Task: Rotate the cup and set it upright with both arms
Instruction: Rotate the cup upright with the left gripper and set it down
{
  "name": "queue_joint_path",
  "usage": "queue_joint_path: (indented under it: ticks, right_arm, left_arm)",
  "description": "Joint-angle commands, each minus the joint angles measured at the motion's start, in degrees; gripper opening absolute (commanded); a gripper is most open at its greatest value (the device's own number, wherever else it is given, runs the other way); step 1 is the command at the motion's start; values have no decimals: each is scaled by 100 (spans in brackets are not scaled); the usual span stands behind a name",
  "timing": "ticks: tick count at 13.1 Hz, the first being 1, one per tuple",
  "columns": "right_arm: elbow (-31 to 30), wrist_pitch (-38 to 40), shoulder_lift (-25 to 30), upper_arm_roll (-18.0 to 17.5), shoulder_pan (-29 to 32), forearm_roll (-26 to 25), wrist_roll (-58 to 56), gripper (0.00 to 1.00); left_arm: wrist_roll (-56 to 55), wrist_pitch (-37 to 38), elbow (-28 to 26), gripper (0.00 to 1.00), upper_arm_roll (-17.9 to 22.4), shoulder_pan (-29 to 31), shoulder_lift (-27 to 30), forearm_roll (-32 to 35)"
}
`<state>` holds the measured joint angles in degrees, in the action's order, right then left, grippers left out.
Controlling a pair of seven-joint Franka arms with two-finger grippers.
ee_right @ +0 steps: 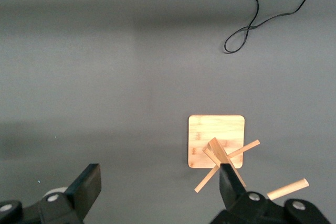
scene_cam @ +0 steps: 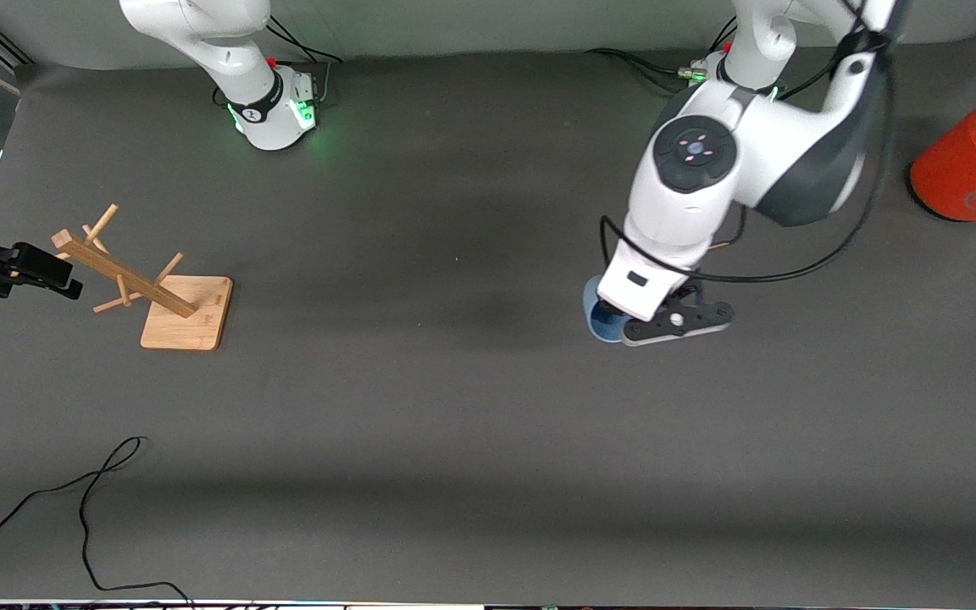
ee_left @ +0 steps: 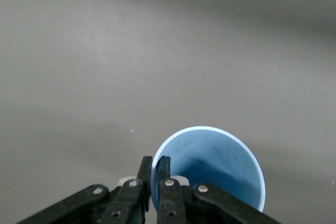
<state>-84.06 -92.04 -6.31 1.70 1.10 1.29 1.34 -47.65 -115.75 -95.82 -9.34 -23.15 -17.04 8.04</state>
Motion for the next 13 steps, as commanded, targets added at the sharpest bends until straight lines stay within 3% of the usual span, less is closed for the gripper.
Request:
queue_joint_path:
  ticks: [1,3,6,10,13]
  right_arm:
    - [-40,-15,86,5,13,55,-82,100]
    - [-49,-15,77,5,13,55,-82,100]
    - [-49,-7,77,5,13,55,-91,100]
    - [-49,-7,77,5,13,55,-91,100]
    - [-40,-7,59,5,13,55,-91,100]
  left_arm:
    - [-788,-1253,-1112,0,55,-129,237,100]
    - [-1402,-1940,-1333,0,55,-172,-26,660]
    - [-3000,-2381,-1360,0,55,-410,-422,2065]
    - [-4469,-2549,-1360,0,55,-629,-564,3384]
    - [-5865,-2549,-1588,0,55,-823,-660,4825]
